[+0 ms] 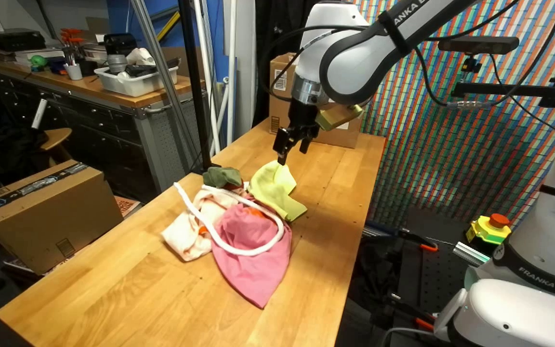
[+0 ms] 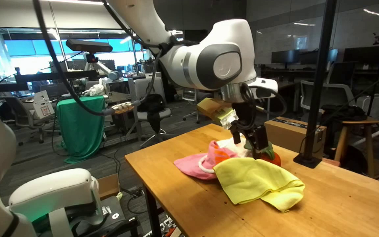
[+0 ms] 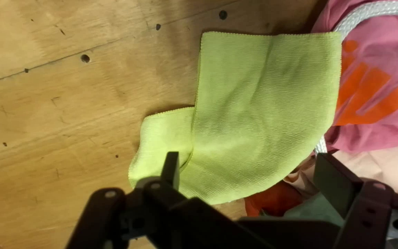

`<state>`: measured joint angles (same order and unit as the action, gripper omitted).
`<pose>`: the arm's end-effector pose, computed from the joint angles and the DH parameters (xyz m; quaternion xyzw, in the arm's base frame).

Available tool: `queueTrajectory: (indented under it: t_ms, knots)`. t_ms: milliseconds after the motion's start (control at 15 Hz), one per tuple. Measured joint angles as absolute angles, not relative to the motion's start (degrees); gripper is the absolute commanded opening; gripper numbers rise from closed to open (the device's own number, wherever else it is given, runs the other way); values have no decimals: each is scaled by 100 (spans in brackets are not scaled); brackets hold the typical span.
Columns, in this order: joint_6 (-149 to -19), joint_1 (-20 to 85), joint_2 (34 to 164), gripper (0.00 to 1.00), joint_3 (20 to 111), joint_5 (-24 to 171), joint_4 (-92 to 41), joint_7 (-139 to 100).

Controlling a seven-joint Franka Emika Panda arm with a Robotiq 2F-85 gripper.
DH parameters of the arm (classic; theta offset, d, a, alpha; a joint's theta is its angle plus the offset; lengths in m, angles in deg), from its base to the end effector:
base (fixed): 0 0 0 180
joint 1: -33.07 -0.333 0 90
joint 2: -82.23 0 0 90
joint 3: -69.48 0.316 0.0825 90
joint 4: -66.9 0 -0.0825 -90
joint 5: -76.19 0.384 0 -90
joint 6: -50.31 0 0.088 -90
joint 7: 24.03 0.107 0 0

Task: Separate the things on the heap

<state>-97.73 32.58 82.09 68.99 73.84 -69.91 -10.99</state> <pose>0.5126 0.0007 0.3389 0.9903 -0.0968 0.0998 0.0012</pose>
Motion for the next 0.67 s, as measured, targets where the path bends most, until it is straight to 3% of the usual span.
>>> queueTrajectory:
  t_ms: [667]
  knots:
    - [-10083,3124,9528,100,6855,7245,-6198,-264]
